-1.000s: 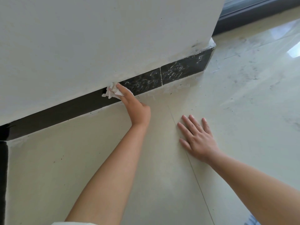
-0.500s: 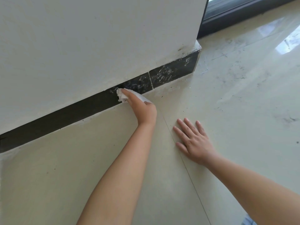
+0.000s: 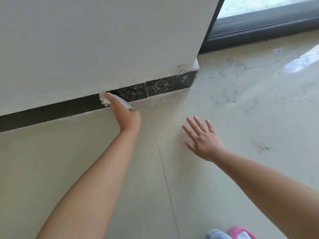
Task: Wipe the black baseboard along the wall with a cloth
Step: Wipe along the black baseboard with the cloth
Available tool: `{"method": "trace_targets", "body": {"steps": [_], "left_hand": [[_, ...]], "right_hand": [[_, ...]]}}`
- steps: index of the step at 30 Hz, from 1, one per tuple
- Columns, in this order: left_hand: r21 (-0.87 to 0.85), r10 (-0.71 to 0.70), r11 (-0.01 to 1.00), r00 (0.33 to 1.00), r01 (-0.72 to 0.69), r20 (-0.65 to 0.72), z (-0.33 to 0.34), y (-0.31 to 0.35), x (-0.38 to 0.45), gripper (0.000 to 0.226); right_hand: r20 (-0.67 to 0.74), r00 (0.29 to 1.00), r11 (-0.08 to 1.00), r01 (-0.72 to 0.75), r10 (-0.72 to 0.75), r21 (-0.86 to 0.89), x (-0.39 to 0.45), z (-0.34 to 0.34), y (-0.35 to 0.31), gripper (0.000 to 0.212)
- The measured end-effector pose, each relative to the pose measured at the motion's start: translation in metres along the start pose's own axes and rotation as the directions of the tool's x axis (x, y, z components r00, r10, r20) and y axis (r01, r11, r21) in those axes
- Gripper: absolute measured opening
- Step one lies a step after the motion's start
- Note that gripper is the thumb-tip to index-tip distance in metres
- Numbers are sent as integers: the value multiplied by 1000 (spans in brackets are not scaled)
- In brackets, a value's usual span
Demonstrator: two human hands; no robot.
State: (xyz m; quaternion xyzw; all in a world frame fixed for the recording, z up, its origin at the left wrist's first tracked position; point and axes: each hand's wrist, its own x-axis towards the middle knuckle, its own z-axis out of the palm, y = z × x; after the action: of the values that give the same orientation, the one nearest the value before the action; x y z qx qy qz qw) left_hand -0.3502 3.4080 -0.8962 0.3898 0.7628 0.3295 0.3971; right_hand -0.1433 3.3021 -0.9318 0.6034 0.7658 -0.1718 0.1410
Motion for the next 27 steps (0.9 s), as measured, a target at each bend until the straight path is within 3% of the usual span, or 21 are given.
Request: {"method": "trace_targets", "body": {"steps": [3,5,7,10,17,21,25,27], "left_hand": [[-79,-58,995,998,60,23,19,12,-13,76],[-36,22,999,997,-20,80,42,23,-30,77],[-21,100,995,988,-98,121,68,33,-44,76],[-25,138,990,984,-136,115,93,45,-52,76],[65,194,972,924,-227,328,97,42,-58,76],[90,228,965,959,-245,169,82,30,-59,76],[90,241,961,954,-260,181,99,32,-57,77],[66,254,961,954,-267,160,117,36,-58,78]], "right_hand": [[62,998,1000,15,-15,13,-8,14,5,60],[109,994,999,29,-31,23,-12,25,9,60],[10,995,995,102,-101,-11,-13,29,15,58],[-50,995,990,96,-91,104,-13,26,19,70],[-61,991,980,126,-118,153,-14,25,21,68],[-165,981,976,131,-103,172,-16,32,20,71],[-278,956,978,141,-95,153,-22,22,36,72],[-337,941,986,78,-25,146,-23,21,52,67]]}}
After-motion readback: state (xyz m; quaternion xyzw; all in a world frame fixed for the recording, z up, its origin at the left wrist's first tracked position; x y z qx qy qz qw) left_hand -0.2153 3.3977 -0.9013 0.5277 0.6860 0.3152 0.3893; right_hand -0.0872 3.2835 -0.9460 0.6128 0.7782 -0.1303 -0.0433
